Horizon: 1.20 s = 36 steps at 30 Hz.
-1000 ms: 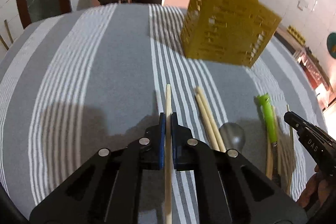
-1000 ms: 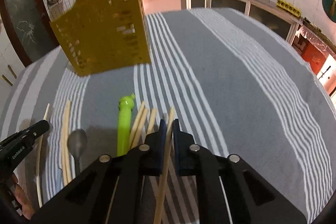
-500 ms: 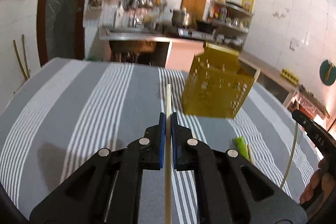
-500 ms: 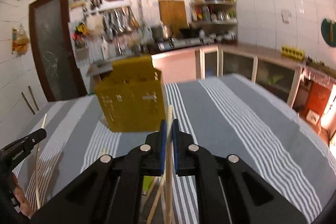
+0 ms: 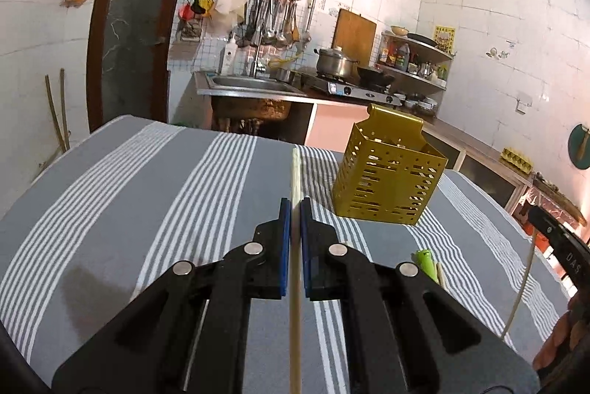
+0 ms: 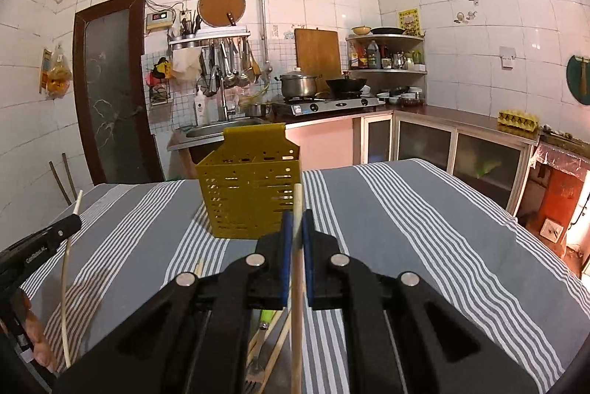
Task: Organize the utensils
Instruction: 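Lift both held chopsticks and carry them toward the yellow holder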
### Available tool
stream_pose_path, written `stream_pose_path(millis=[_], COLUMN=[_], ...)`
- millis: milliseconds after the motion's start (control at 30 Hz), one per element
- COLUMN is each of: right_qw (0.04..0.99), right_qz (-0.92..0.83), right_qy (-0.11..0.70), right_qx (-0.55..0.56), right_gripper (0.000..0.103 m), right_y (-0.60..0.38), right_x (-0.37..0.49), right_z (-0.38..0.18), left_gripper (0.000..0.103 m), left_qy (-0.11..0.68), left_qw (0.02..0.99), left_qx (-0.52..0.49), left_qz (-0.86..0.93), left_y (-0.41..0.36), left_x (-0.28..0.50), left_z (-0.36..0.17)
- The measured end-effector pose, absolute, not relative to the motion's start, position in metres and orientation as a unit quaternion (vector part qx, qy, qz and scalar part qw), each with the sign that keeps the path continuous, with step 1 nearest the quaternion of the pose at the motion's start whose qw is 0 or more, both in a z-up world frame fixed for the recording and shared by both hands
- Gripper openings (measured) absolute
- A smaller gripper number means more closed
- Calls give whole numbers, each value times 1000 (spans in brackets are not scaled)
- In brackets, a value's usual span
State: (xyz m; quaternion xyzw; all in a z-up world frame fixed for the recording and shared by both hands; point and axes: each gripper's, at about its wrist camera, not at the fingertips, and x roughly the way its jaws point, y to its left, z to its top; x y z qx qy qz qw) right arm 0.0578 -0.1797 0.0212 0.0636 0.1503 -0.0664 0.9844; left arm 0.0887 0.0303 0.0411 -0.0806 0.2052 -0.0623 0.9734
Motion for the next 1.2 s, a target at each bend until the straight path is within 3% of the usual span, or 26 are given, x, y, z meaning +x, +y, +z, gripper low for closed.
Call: stream_pose_path(millis=[1200], right_qw=[991], right_qz=[-68], right_qy=[99], right_qx=[60], right_gripper=[6], right_y=[-202], right_x=[67], right_z=[65], left_gripper=[4], left_qy=[156], left_qw=[980], left_qx=[-76], left_qz=[-92], left_y=[14], left_x=[103], left_z=[86])
